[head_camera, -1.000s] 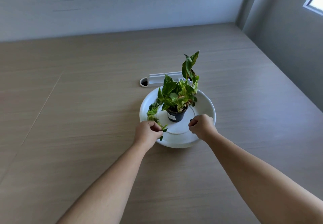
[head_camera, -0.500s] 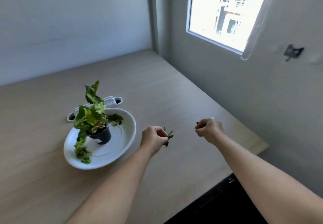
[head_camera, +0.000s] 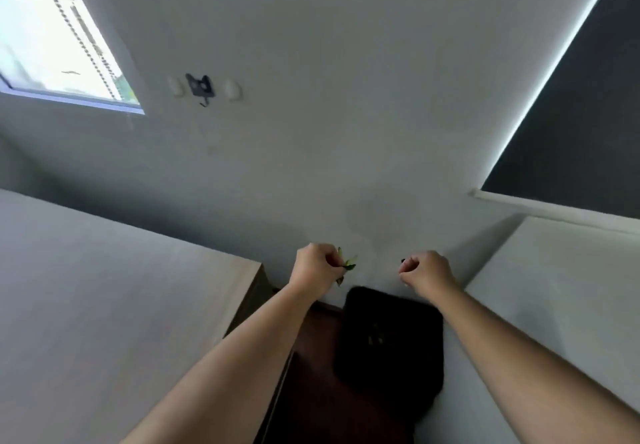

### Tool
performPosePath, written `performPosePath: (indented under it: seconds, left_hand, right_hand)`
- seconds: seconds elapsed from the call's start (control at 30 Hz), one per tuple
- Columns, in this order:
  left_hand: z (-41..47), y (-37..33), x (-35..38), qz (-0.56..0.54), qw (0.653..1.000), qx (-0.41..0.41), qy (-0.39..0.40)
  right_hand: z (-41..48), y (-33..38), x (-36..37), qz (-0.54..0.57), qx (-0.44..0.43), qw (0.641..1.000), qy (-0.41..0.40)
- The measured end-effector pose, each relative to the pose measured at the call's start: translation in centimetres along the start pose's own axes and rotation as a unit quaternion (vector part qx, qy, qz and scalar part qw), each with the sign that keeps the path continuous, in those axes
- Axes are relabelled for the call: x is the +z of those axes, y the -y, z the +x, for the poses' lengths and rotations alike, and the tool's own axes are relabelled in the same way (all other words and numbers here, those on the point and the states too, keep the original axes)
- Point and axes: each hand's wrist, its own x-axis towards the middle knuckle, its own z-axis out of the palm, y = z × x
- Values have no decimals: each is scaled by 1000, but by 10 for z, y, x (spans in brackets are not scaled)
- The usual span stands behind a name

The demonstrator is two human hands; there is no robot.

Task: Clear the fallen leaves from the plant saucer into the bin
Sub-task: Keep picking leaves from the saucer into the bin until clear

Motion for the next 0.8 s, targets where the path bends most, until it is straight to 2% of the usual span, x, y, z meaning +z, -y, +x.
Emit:
performPosePath:
  seconds: [0.13, 0.3, 0.5, 0.67, 0.8]
  left_hand:
    - [30, -1, 59, 39, 996, -3, 85]
    - [71, 34, 126, 89, 979, -27, 182]
    - [127, 72, 191, 106, 962, -40, 247]
    - [142, 82, 208, 116, 939, -29, 322]
    - [143, 83, 187, 161, 930, -11, 330]
  right_hand:
    - [12, -55, 6, -13, 50, 999, 1]
    - [30, -104, 26, -41, 114, 992, 37]
    - [77, -151, 68, -18, 162, 986, 27]
    - [97, -158, 81, 27, 194, 980, 30]
    - [92, -148, 73, 17, 195, 980, 29]
